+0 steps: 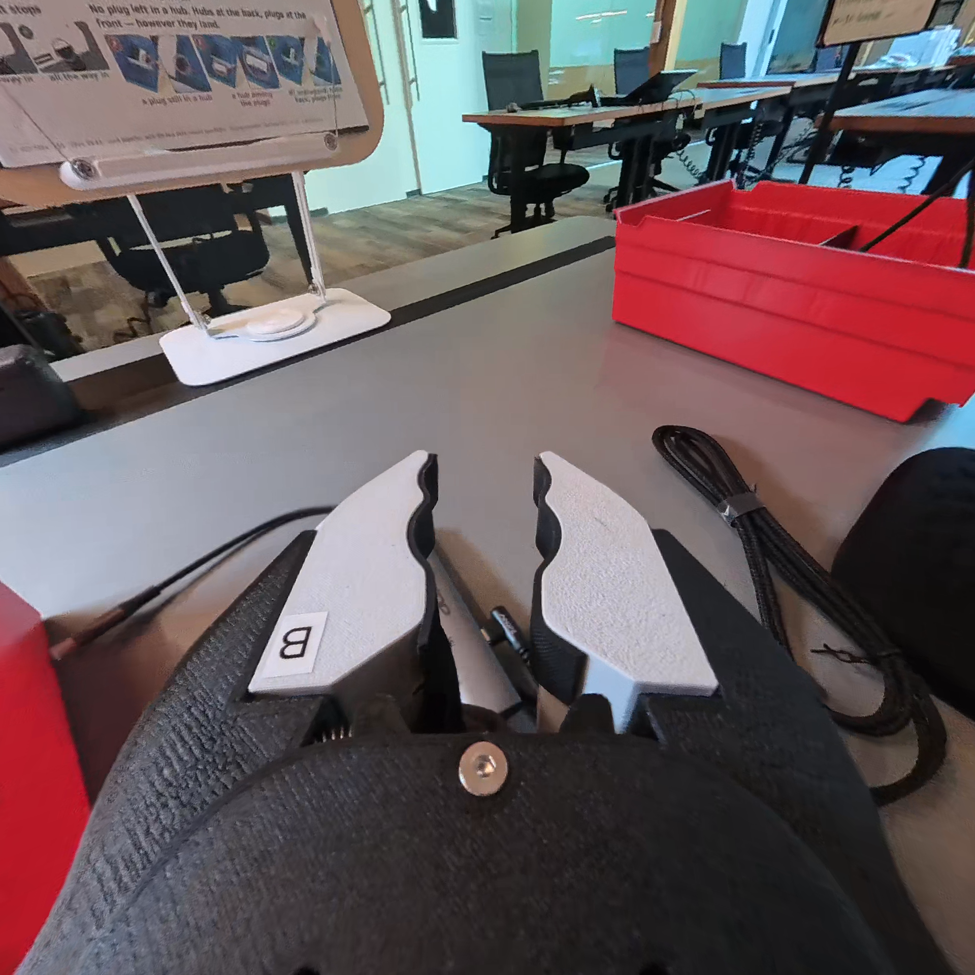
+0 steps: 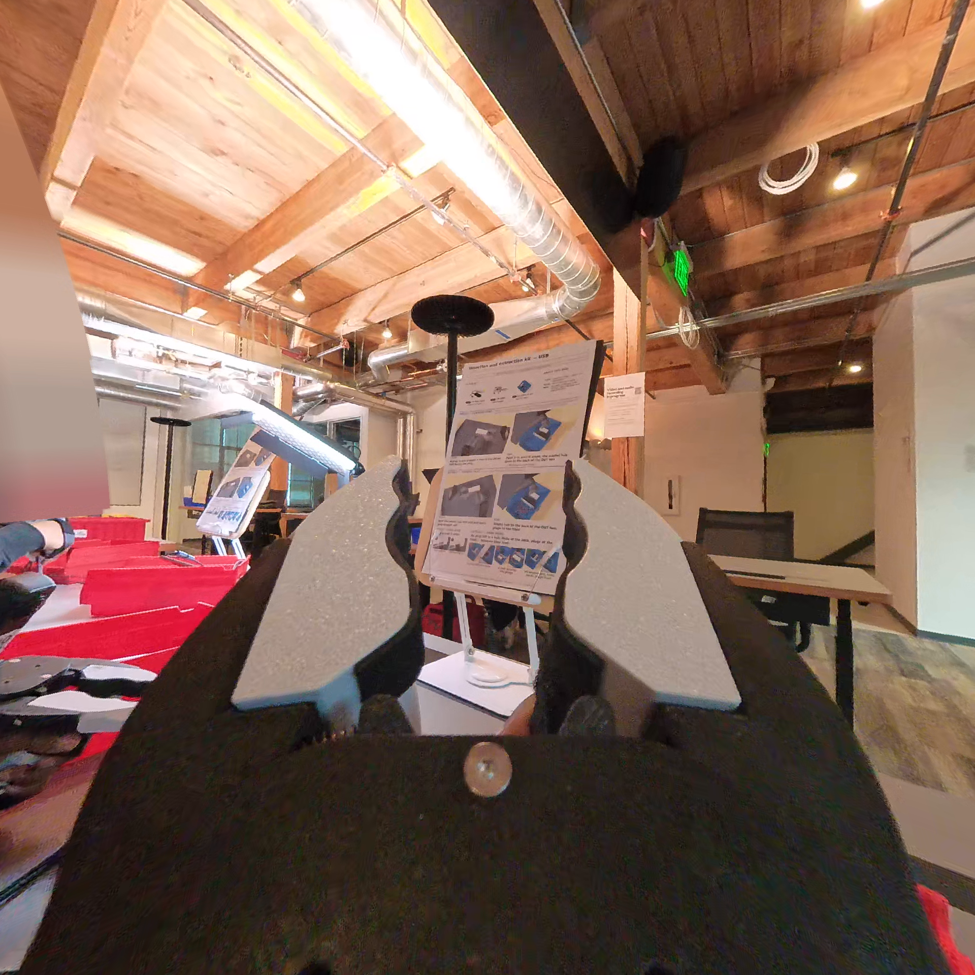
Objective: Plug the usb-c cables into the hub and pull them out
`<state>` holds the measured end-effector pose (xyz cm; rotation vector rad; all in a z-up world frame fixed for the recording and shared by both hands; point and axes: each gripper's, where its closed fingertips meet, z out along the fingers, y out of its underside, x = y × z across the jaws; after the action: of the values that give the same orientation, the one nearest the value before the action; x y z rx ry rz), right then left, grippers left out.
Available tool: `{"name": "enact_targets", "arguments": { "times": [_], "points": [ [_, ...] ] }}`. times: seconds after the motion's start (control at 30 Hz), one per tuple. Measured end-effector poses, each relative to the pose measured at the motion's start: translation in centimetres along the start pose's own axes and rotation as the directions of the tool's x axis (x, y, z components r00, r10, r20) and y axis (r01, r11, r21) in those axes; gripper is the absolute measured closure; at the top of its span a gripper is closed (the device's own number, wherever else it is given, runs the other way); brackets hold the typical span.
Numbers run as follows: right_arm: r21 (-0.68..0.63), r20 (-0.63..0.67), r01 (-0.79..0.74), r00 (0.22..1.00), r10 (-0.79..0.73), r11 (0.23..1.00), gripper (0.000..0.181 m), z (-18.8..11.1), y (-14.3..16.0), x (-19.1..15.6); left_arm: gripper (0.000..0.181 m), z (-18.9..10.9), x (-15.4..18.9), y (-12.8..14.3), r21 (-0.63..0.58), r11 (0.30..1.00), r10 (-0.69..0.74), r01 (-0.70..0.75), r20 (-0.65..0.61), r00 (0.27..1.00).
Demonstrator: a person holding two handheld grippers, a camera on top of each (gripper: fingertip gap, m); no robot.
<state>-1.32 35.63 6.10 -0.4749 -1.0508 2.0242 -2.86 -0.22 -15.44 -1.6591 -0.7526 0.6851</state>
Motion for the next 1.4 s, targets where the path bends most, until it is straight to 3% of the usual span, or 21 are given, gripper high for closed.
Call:
{"name": "enact_targets", "arguments": {
  "times": [0.23, 0.33, 0.37, 0.4, 0.43, 0.47, 0.5, 0.53, 0.6, 0.67, 0.77, 0.87, 0.93, 0.97, 1.03, 1.07, 1.23, 1.4],
  "points": [
    [0.026, 0.011, -0.047, 0.999, 0.046, 0.999, 0.124, -0.2, -0.4, -0.1, 0.145, -0.4, 0.6, -1.8, 0.033, 0.999, 0.018, -0.017, -0.017, 1.0],
    [0.133, 0.101, -0.272, 0.96, 0.26, 0.953, 0.122, -0.8, -2.0, 0.3, 0.145, -0.2, 1.2, -1.7, 0.051, 0.999, 0.016, -0.014, -0.055, 0.998],
    [0.132, 0.13, -0.367, 0.927, 0.351, 0.921, 0.12, -0.9, -2.0, 0.8, 0.145, -0.2, 1.4, -1.7, 0.057, 0.998, 0.008, -0.004, -0.072, 0.997],
    [0.078, 0.112, -0.365, 0.928, 0.356, 0.928, 0.121, -0.7, -1.2, 1.1, 0.145, -0.1, 1.6, -1.6, 0.06, 0.998, 0.0, 0.005, -0.084, 0.996],
    [-0.028, 0.041, -0.212, 0.976, 0.213, 0.977, 0.126, -0.3, 0.5, 1.2, 0.145, -0.1, 1.7, -1.6, 0.06, 0.998, -0.004, 0.009, -0.09, 0.996],
    [-0.169, -0.03, 0.028, 0.999, -0.033, 0.985, 0.129, 0.0, 2.6, 1.4, 0.145, 0.0, 1.7, -1.5, 0.058, 0.998, 0.001, 0.005, -0.091, 0.996],
    [-0.256, -0.041, 0.186, 0.978, -0.203, 0.949, 0.128, 0.1, 3.7, 1.2, 0.146, 0.0, 1.7, -1.5, 0.058, 0.998, 0.007, -0.002, -0.087, 0.996],
    [-0.242, -0.003, 0.188, 0.981, -0.195, 0.952, 0.128, 0.5, 3.7, 0.0, 0.146, 0.0, 1.6, -1.6, 0.061, 0.998, 0.012, -0.006, -0.085, 0.996],
    [-0.113, 0.091, -0.07, 0.993, 0.081, 0.991, 0.12, 0.9, 1.8, -1.5, 0.146, 0.0, 1.9, -1.8, 0.075, 0.997, 0.016, -0.008, -0.1, 0.995],
    [-0.015, 0.078, -0.217, 0.973, 0.218, 0.976, 0.117, 0.7, 0.2, 0.0, 0.145, 0.0, 2.4, -2.3, 0.094, 0.996, 0.01, 0.002, -0.134, 0.991],
    [0.057, 0.061, -0.221, 0.974, 0.218, 0.974, 0.123, 0.3, -0.8, 0.9, 0.145, -0.3, 3.5, -3.2, 0.138, 0.99, 0.028, -0.001, -0.19, 0.981],
    [0.026, 0.05, -0.16, 0.986, 0.158, 0.987, 0.124, 0.5, -0.2, 0.3, 0.145, -0.6, 4.5, -3.8, 0.17, 0.985, 0.047, -0.007, -0.233, 0.971],
    [-0.03, 0.042, -0.109, 0.993, 0.11, 0.994, 0.123, 0.7, 0.7, -0.3, 0.136, -0.5, 5.0, -4.1, 0.154, 0.988, 0.019, 0.021, -0.255, 0.967],
    [-0.049, 0.038, -0.09, 0.995, 0.092, 0.995, 0.122, 0.8, 1.1, -0.5, 0.121, -0.3, 5.2, -4.4, 0.139, 0.99, 0.0, 0.037, -0.255, 0.967],
    [-0.073, 0.032, -0.064, 0.997, 0.067, 0.995, 0.122, 0.9, 1.5, -0.9, 0.07, 0.3, 5.8, -5.4, 0.102, 0.994, -0.002, 0.028, -0.248, 0.969],
    [-0.082, 0.032, -0.057, 0.998, 0.059, 0.995, 0.122, 0.9, 1.7, -1.1, 0.055, 0.5, 6.5, -6.1, 0.08, 0.997, 0.026, -0.005, -0.265, 0.964],
    [-0.119, -0.013, -0.003, 1.0, 0.002, 0.993, 0.119, 1.0, 2.3, -1.6, 0.05, -0.2, 10.8, -10.9, 0.161, 0.978, 0.183, -0.133, -0.355, 0.917],
    [-0.179, -0.012, 0.049, 0.999, -0.052, 0.983, 0.12, 1.2, 3.0, -2.3, 0.05, -0.8, 14.0, -12.9, 0.171, 0.966, 0.25, -0.195, -0.416, 0.874]
  ]
}}
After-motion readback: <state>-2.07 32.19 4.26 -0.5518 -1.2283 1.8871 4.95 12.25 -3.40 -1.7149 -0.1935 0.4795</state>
